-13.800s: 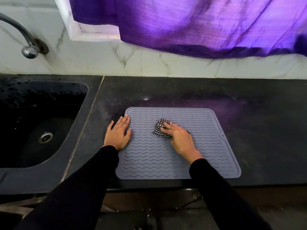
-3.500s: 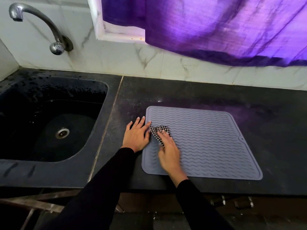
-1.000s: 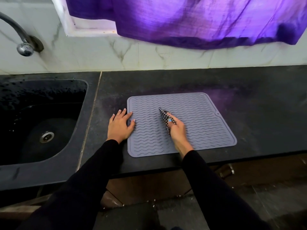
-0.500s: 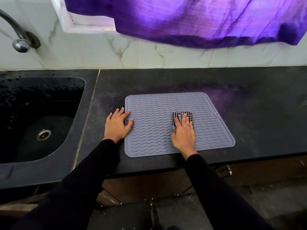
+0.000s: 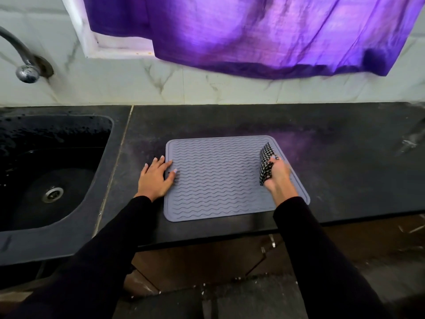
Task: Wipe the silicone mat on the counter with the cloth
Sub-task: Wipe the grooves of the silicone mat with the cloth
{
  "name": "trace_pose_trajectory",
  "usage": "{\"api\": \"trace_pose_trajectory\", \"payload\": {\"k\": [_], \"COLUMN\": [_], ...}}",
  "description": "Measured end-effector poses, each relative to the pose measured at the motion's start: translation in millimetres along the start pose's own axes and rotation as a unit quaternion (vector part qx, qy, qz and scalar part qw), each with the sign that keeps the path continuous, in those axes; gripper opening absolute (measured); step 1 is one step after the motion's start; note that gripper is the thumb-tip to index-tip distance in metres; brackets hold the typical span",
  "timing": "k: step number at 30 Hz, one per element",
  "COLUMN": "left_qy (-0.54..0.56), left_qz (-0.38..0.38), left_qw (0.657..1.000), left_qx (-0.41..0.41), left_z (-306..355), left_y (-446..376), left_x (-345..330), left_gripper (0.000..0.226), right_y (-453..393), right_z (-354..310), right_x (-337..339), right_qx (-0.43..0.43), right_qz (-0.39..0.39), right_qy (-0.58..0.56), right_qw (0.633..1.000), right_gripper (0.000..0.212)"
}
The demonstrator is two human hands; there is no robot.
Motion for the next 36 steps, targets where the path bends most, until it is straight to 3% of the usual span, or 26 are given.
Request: {"api": "trace_pose_trajectory", "payload": {"k": [2,4,7,10,12,14,16,20,23,25,27,28,29,31,34,36], "left_qy": [-0.017,-0.030,-0.058,-0.074,-0.081,-0.078,-0.072,-0.067,-0.067,-0.067,-0.065,-0.062,-0.057,-0.049,-0.044,-0.047], "left_qz": [-0.002,-0.002,-0.007,-0.011,-0.011,-0.001,0.008,0.013,0.013,0.014,0.020,0.021,0.020,0.021,0.027,0.029], "left_qw": [1.000,1.000,0.998,0.997,0.997,0.997,0.997,0.998,0.998,0.998,0.998,0.998,0.998,0.999,0.999,0.998], "left_qx": [0.001,0.004,0.014,0.019,0.017,0.015,0.013,0.009,0.008,0.010,0.008,0.007,0.008,0.006,0.011,0.009], "left_z": [1,2,5,6,4,3,2,-1,-1,-1,0,0,-1,0,2,1], "left_y": [4,6,6,5,4,4,2,1,1,2,3,3,3,4,4,4], "left_x": [-1,-1,-3,-4,-5,-5,-6,-8,-7,-6,-7,-6,-6,-7,-7,-7], "left_gripper": [0.081,0.085,0.090,0.093,0.093,0.091,0.090,0.088,0.087,0.087,0.086,0.085,0.083,0.076,0.074,0.079], "right_y": [5,20,26,23,21,16,9,4,-3,-16,-23,-22,-18,-13,-13,-19], "right_z": [-10,-5,27,62,67,64,58,45,24,6,-8,-11,-11,2,28,32], "right_x": [0,1,8,15,15,14,18,20,16,19,29,33,38,51,66,69], "right_qx": [0.097,0.218,0.278,0.326,0.329,0.325,0.304,0.218,0.048,-0.040,0.015,0.085,0.158,0.256,0.319,0.330], "right_qz": [0.052,0.043,-0.063,-0.095,-0.081,-0.096,-0.117,-0.121,-0.074,-0.058,-0.035,-0.024,-0.013,-0.027,-0.053,-0.056], "right_qy": [0.210,0.414,0.558,0.702,0.715,0.705,0.662,0.462,0.204,0.038,0.088,0.204,0.333,0.517,0.693,0.710], "right_qw": [0.971,0.882,0.779,0.625,0.612,0.623,0.675,0.851,0.975,0.997,0.995,0.975,0.930,0.816,0.644,0.619], "right_gripper": [0.040,0.041,0.048,0.066,0.071,0.069,0.064,0.049,0.040,0.038,0.038,0.040,0.041,0.048,0.061,0.063]}}
Point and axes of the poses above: each hand's wrist, its own y-axis away from the middle knuckle, its own x-axis out of the back of the hand, z = x × y, the point moved 1 cm from there along -y, towards the middle knuckle, and after that the axes turned 2 degrees about y, right-handed, at the moved point
